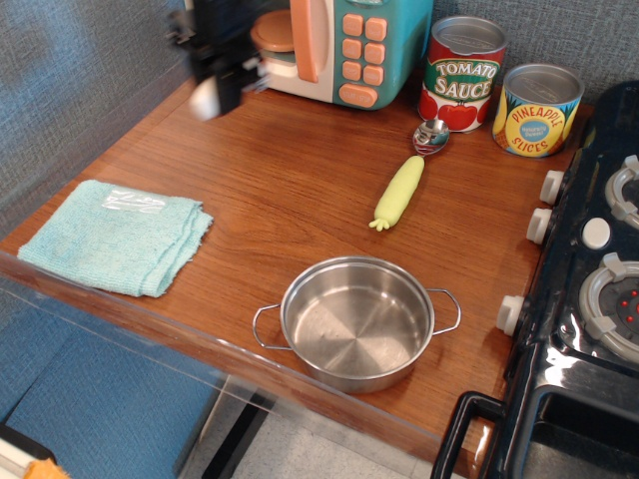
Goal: Move mushroom and place it to the left side of the towel.
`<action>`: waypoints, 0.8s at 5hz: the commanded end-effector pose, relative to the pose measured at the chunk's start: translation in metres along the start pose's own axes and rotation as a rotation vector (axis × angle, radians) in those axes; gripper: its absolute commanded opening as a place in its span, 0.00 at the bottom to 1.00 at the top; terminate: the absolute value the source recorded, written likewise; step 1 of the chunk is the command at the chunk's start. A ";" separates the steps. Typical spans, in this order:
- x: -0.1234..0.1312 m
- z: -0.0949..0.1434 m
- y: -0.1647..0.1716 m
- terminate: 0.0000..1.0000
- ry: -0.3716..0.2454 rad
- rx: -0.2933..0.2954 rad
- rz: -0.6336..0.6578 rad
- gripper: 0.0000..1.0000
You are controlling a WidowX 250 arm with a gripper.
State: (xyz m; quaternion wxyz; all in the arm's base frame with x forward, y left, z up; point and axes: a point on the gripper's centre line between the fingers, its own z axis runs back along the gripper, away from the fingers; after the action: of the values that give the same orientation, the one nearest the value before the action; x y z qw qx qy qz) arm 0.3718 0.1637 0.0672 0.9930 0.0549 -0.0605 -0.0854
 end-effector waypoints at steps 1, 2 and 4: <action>-0.029 -0.007 0.094 0.00 -0.067 0.072 0.116 0.00; -0.020 -0.030 0.097 0.00 -0.017 0.033 0.060 0.00; -0.008 -0.027 0.073 0.00 -0.022 -0.007 -0.013 0.00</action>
State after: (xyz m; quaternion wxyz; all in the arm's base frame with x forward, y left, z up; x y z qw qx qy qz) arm 0.3694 0.2377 0.0153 0.9946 0.0334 -0.0440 -0.0884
